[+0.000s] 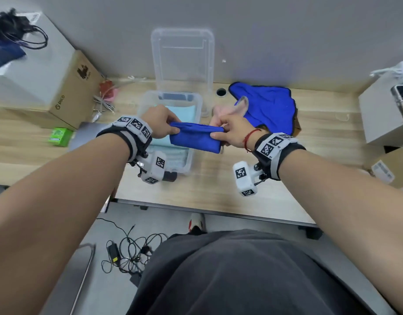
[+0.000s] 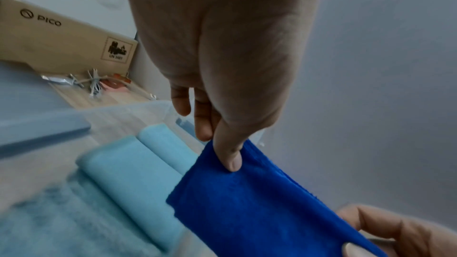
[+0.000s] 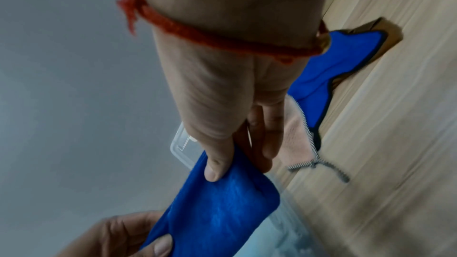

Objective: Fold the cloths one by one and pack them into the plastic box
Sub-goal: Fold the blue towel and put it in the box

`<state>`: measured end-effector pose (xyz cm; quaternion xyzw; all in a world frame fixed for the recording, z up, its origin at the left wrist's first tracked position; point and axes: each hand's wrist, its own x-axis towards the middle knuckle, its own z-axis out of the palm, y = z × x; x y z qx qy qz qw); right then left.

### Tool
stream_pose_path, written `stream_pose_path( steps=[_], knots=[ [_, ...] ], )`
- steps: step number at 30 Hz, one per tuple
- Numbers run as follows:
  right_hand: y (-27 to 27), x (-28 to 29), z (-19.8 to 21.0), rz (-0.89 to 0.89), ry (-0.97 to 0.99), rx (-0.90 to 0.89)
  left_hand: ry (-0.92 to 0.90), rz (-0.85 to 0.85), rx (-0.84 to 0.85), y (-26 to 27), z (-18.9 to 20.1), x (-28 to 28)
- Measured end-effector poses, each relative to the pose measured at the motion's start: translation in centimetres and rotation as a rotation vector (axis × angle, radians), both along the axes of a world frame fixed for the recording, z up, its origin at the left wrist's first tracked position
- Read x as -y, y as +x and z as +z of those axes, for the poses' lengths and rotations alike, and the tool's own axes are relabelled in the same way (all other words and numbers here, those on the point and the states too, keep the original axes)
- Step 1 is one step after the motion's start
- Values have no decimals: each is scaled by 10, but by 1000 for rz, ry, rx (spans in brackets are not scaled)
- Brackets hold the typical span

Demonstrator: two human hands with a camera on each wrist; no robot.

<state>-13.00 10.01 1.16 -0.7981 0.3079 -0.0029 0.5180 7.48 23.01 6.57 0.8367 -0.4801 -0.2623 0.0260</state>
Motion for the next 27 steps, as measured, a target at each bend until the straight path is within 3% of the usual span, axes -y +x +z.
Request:
stream_pose_path(
  steps=[4, 10, 17, 21, 27],
  knots=[
    [57, -24, -12, 34, -107, -48, 90, -64, 71, 55, -10, -24],
    [110, -56, -30, 153, -453, -286, 181, -273, 133, 103, -44, -46],
    [130, -67, -51, 237, -580, -532, 303, -472, 169, 123, -77, -47],
    [139, -63, -52, 415, -708, -634, 319, -588, 132, 130, -81, -42],
    [148, -72, -67, 539, -919, -703, 387, -628, 185, 127, -104, -38]
  ],
)
